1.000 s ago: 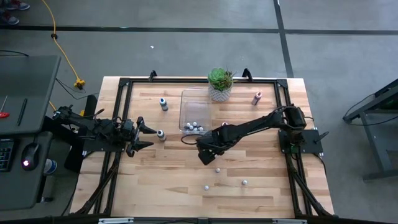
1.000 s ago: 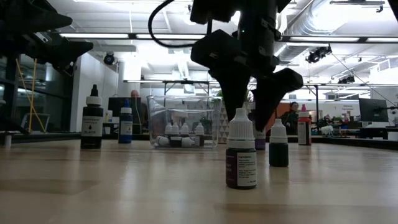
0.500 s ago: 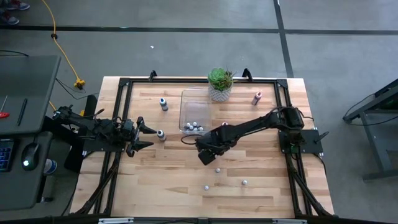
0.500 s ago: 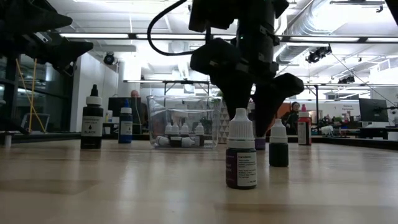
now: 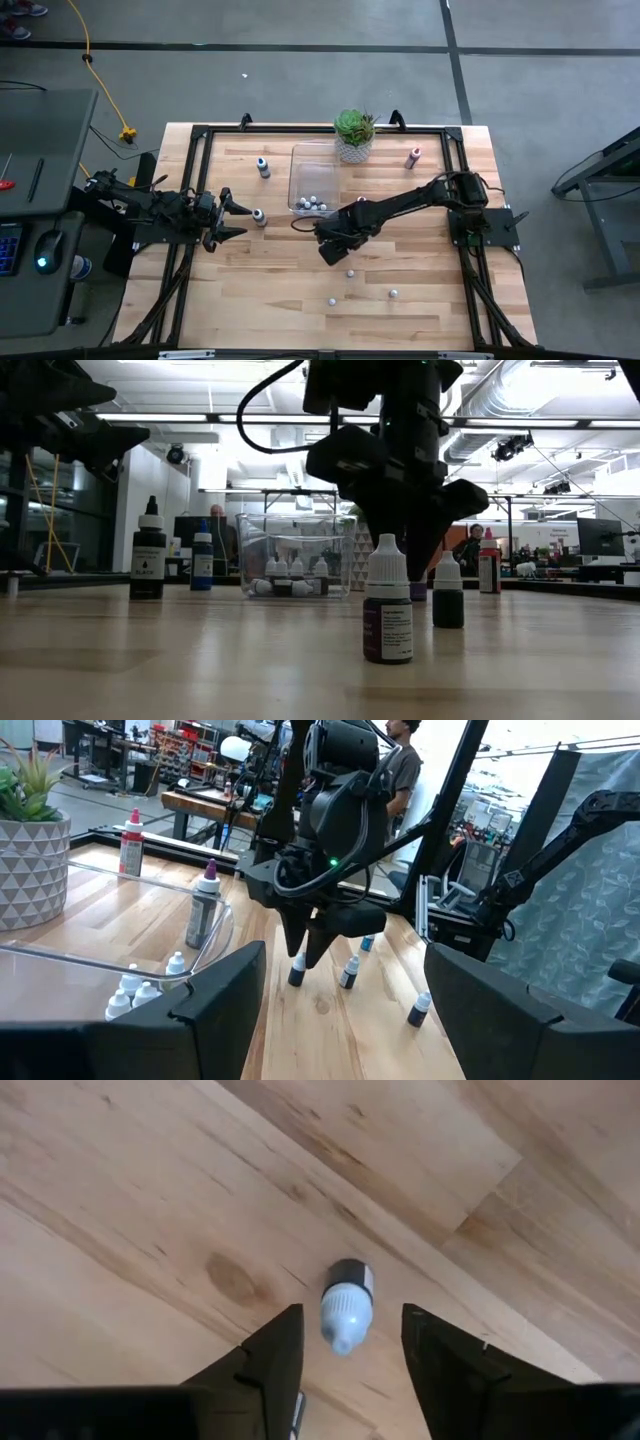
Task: Pick & Place food coloring
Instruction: Put the small black food coloring bottle into the transparent bin
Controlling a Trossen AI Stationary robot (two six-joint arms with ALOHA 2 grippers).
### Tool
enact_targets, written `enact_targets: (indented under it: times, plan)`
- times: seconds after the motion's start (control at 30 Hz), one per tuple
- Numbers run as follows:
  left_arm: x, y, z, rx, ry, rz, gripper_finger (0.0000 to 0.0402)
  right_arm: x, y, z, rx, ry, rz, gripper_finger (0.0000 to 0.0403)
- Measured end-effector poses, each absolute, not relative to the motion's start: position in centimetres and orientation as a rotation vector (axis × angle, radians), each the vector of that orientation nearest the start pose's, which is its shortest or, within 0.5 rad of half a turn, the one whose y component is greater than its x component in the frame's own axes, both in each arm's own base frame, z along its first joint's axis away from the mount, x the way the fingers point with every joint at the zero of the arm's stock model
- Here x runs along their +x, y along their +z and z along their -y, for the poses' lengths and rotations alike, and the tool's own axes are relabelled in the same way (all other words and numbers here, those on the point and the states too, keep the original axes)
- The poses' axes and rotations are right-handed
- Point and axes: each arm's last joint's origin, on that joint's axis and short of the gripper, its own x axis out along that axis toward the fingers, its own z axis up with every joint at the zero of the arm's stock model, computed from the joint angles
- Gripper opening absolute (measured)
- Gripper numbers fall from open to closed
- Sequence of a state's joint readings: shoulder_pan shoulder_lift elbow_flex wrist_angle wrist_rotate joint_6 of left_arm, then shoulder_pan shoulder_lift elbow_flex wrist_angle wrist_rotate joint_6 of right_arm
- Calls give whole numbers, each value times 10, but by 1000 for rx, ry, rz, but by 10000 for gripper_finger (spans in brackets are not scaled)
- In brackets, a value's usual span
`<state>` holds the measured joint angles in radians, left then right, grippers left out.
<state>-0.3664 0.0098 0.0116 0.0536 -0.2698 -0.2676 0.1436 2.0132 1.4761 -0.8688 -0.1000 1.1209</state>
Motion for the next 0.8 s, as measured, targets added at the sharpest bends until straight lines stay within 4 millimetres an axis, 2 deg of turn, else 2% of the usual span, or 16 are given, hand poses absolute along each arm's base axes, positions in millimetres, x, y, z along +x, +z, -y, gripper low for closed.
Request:
enact_targets:
  times: [0.67, 0.8]
  plan:
    - [93, 172, 27, -285, -103, 39, 271, 386, 173, -59, 885, -599, -1356, 52]
    - [93, 172, 27, -285, -103, 40, 271, 386, 173, -59, 882, -585, -1362, 45]
